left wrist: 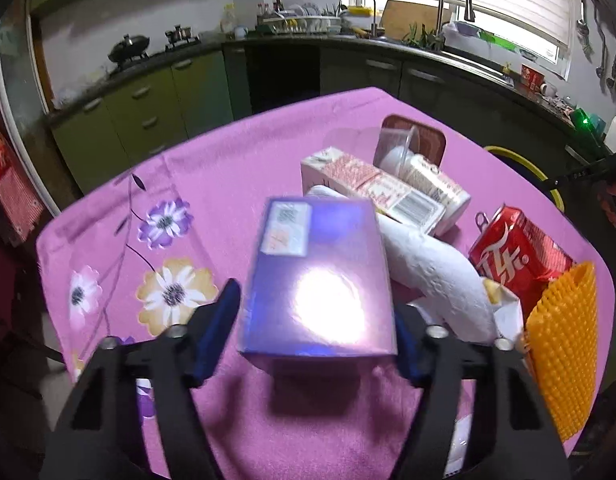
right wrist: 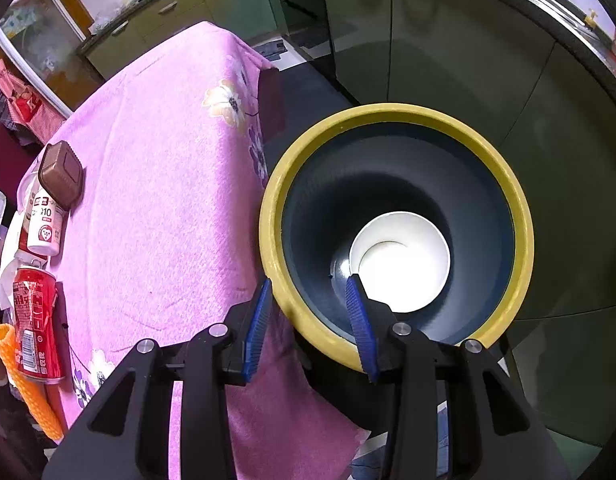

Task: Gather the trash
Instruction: 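Grasp the purple box with the left gripper, then carry the purple box over the bin and drop it with the left gripper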

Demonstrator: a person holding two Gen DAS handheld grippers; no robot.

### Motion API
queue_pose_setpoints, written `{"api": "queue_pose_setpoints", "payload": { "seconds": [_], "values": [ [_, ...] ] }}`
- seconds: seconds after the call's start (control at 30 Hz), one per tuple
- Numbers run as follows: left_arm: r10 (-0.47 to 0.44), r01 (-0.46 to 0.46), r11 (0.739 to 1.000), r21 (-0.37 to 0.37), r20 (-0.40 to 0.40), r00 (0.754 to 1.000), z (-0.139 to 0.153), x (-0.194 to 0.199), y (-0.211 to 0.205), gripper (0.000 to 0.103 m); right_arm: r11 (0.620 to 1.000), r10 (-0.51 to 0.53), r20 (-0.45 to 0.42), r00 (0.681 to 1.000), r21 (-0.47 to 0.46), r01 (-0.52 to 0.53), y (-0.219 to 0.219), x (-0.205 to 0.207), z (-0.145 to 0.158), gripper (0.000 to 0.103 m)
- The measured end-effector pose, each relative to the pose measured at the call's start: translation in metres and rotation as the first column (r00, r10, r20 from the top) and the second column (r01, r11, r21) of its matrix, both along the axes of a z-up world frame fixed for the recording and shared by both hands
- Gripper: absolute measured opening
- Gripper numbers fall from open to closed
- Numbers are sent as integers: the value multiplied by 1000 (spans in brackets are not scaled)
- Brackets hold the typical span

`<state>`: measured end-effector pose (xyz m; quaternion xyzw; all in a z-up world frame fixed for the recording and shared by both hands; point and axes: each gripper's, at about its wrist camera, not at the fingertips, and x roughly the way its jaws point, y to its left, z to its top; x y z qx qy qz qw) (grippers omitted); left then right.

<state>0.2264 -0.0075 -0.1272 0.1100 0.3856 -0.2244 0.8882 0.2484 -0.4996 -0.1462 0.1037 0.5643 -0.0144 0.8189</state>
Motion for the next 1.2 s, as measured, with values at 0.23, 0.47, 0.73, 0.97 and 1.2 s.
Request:
{"api": "queue_pose_setpoints", "payload": {
  "seconds": [0.23, 0.47, 0.73, 0.97, 1.2],
  "values": [
    [25, -25, 999, -28, -3, 1000, 1, 0, 7, 52, 999, 15, 23, 1000, 33, -16, 3, -6, 0, 39],
    [107, -105, 994, -35, 65, 992, 41, -10, 19, 52, 998, 10, 88, 996, 57, -15, -7, -23, 16, 39],
    [-14, 20, 999, -47, 124, 992, 103, -28, -37, 52, 997, -15, 179, 984, 75, 1, -21, -47, 34, 41],
    [-254, 264, 960, -98, 96, 962, 147, -26, -142, 52, 998, -50, 242, 969, 38, 42, -41, -71, 49, 41],
    [-488, 477, 868, -140, -59, 871, 143, -15, -284, 52, 990, -131, 312, 941, 1, 138, -85, -128, 67, 47]
  ]
}}
